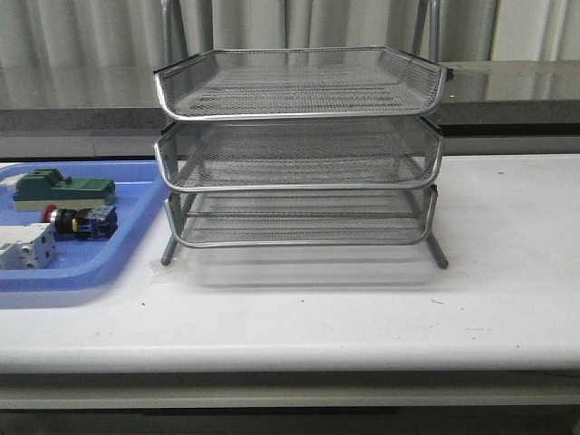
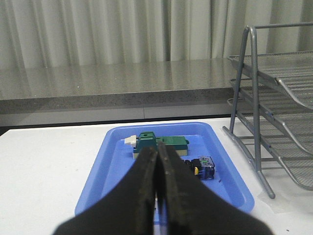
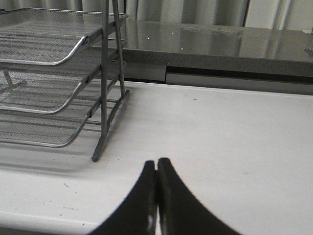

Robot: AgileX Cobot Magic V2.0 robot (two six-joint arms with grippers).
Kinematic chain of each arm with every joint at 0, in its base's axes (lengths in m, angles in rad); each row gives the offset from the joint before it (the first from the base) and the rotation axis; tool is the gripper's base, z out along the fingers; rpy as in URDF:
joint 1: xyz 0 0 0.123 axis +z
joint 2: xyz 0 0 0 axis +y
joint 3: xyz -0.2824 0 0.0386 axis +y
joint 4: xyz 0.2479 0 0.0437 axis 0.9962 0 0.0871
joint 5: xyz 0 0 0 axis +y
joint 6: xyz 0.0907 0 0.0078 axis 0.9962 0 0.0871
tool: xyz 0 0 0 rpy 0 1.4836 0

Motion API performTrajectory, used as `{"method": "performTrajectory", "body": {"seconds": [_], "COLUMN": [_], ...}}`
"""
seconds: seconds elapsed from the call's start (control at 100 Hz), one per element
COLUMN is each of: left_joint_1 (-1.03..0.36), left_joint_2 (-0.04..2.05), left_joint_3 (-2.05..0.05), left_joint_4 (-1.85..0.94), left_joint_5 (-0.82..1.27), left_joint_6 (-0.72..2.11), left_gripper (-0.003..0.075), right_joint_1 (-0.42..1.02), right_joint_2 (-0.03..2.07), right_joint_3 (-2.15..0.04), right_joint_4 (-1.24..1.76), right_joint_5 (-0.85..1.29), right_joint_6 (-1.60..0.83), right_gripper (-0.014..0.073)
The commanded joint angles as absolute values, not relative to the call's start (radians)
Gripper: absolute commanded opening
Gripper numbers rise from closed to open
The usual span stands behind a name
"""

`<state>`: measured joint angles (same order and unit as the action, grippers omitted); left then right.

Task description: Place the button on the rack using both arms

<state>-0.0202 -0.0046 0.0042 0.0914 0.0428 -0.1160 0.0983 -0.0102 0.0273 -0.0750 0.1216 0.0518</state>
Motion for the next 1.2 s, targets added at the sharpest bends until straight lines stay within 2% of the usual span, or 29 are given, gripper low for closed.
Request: {"method": "performTrajectory", "body": {"seconds": [0.0, 0.63, 0.87, 1.19], "left_joint_1": [-0.026, -0.026, -0.026, -0.026], "left_joint_2": [-0.036, -0.036, -0.036, -0.036], "left_joint_3": [0.037, 0.037, 0.037, 0.037], "left_joint_4": [0.084, 0.084, 0.084, 0.084], "left_joint_5": [-0.038, -0.038, -0.038, -0.038], "left_joint_6": [-0.125, -0.125, -0.125, -0.125], "left_gripper": [-0.0020, -0.0020, -0.0020, -0.0020], "right_joint_1": [0.098, 0.098, 0.098, 0.096], "right_joint_2": [-0.027, -0.027, -0.027, 0.039], "right_joint_3": [0.028, 0.028, 0.020, -0.230], "right_joint_4": [-0.073, -0.073, -0.073, -0.034], "right_joint_5": [0.039, 0.039, -0.040, 0.241], "right_joint_6": [0.054, 0.054, 0.054, 0.054], "right_gripper": [-0.0057, -0.0057, -0.0057, -0.0057]}}
